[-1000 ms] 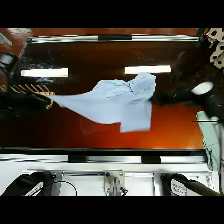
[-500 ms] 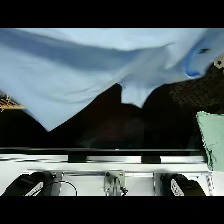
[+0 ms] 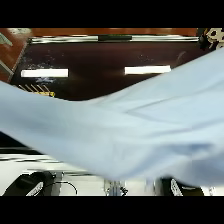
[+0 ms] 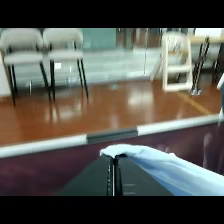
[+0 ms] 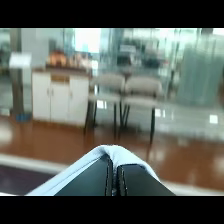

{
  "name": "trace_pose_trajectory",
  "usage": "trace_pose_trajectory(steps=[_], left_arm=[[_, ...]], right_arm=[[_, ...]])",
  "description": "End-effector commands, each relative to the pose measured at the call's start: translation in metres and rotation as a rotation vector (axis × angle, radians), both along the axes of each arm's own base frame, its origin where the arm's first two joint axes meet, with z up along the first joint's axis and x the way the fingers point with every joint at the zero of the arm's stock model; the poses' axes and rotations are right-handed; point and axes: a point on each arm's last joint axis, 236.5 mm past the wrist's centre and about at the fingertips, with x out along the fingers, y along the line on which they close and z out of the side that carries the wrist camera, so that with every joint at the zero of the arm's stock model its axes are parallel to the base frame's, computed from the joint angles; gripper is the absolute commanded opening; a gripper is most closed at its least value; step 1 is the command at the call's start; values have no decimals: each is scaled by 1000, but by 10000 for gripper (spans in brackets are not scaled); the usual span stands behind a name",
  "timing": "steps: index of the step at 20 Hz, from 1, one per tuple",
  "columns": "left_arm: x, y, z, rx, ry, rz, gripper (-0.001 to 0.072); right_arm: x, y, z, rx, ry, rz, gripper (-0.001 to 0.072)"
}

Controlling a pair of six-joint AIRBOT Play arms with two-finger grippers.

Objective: Fold the shirts.

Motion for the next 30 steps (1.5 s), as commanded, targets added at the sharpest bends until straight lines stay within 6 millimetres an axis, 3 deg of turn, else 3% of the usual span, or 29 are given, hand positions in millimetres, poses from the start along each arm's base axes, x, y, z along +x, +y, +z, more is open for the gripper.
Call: trace_pose_trajectory(steps=[1,4,7,10,12,14,17,20,22,23,24,25,27,30], left_arm=[[31,11,-69,90,220,76,31],[89,18,-169,168,477,171,30],[154,4,-259,213,668,191,30],[230,14,-323,162,793,275,30],[268,20,-360,97,878,295,30],[303,14,-390,13,928,271,30],[345,-4,-421,-87,917,227,30],[356,-27,-459,-187,989,179,31],[344,-41,-492,-203,1104,154,33],[333,-48,-505,-209,1176,137,101],[319,-53,-514,-212,1252,120,465],[303,-53,-518,-211,1323,109,720],[259,-36,-519,-116,1486,47,720],[210,2,-500,-101,1616,36,717]], right_arm=[[41,-23,-103,-7,448,-75,67],[100,-33,-198,-11,794,-78,67],[196,-40,-263,90,888,-89,67],[294,-28,-301,295,847,-40,67],[346,-16,-326,406,802,0,67],[383,-15,-361,440,789,-20,67],[417,-18,-424,449,828,-63,67],[415,-14,-488,445,977,-68,67],[399,-5,-523,441,1111,-50,68],[391,1,-532,447,1165,-31,139],[383,8,-533,448,1201,-3,435],[370,11,-529,417,1239,41,701],[331,-2,-519,275,1348,94,691],[243,-78,-512,126,1623,-30,690]])
